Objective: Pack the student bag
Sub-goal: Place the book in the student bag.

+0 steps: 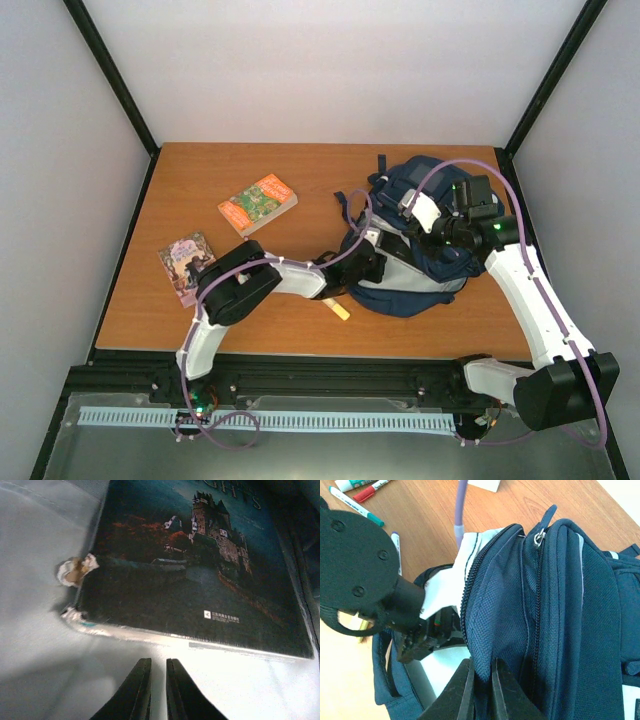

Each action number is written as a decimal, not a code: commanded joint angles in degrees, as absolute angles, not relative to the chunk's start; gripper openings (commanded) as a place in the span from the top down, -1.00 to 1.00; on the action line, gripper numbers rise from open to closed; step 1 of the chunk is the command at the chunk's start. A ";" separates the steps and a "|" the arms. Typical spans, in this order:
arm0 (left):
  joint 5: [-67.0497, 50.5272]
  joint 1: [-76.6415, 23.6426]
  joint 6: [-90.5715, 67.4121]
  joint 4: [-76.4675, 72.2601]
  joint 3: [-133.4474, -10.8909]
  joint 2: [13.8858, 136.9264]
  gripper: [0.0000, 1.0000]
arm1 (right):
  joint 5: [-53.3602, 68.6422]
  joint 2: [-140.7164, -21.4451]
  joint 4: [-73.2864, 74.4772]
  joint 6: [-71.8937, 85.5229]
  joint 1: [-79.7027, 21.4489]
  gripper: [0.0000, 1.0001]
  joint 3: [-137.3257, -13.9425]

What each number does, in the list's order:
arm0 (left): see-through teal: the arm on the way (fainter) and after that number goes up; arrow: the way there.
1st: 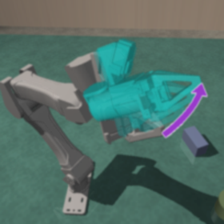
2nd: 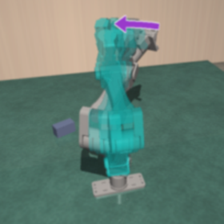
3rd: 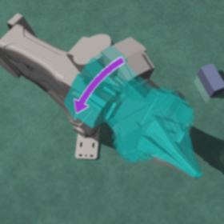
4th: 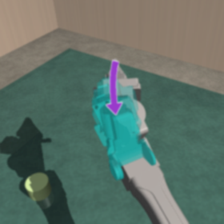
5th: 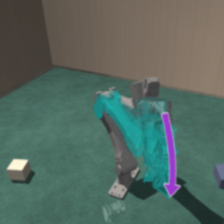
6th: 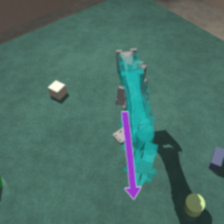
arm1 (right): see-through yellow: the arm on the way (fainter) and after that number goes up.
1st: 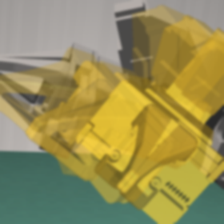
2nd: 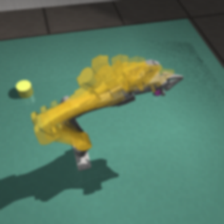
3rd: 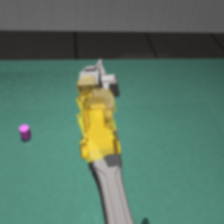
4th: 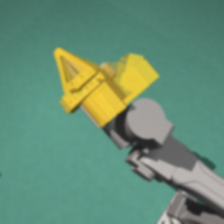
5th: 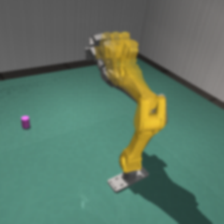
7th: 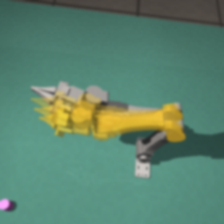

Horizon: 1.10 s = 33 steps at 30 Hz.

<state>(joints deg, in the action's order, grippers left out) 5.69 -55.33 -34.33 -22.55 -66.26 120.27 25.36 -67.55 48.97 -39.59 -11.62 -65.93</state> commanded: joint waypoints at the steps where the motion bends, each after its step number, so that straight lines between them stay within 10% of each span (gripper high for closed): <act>1: 4.26 -54.76 -34.97 -25.86 -71.09 124.36 0.81 | 30.85 -66.18 43.89 -39.98 -12.14 0.94 -67.41; 13: 3.41 -53.83 -35.79 -26.09 -79.77 130.45 0.78 | 31.85 -65.27 43.47 -40.26 -12.13 0.94 -65.30; 33: 1.47 -53.74 -27.95 -19.41 -51.49 100.59 0.46 | 15.16 -67.63 28.05 -33.66 -8.57 0.94 -52.19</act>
<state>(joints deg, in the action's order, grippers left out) -1.78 -54.28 -29.91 -23.20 -57.36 110.06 22.09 -67.75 36.03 -35.44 -9.41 -54.61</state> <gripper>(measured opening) 0.234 0.063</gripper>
